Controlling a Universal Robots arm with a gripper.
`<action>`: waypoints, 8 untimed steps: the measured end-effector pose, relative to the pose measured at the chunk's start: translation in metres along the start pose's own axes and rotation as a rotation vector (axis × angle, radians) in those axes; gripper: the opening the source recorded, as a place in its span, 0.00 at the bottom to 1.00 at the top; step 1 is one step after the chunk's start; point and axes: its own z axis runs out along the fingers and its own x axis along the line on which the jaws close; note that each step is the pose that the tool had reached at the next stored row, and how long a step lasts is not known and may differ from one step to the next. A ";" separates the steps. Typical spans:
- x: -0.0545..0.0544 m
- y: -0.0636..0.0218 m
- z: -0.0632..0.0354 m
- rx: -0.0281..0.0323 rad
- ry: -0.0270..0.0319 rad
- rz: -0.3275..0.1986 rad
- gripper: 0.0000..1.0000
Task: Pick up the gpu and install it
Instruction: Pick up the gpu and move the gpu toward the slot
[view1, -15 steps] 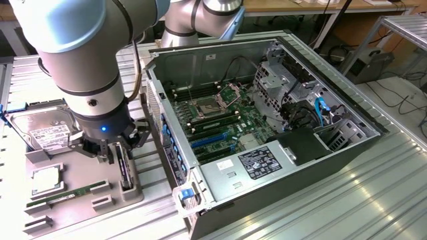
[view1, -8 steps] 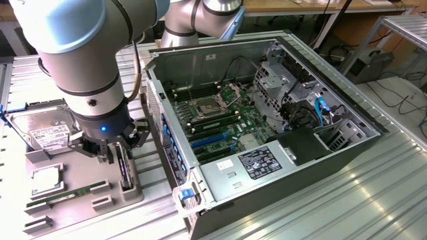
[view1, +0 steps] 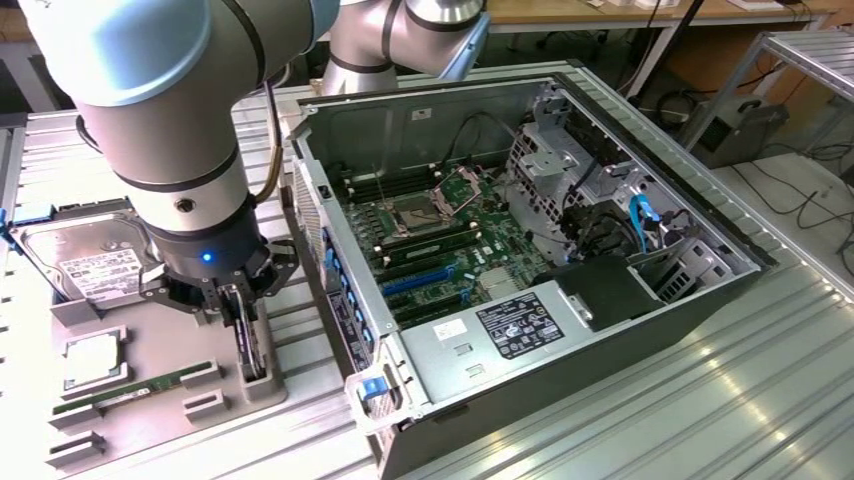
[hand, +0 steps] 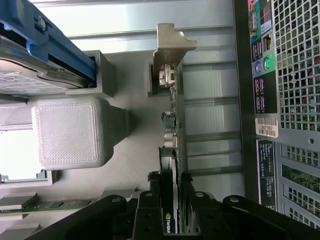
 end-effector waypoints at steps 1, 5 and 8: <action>0.000 0.0000 0.0000 0.0000 0.0000 0.000 0.27; 0.000 0.0000 0.0000 -0.0002 0.0009 -0.007 0.26; 0.000 0.0000 0.0001 -0.0005 0.0037 -0.023 0.26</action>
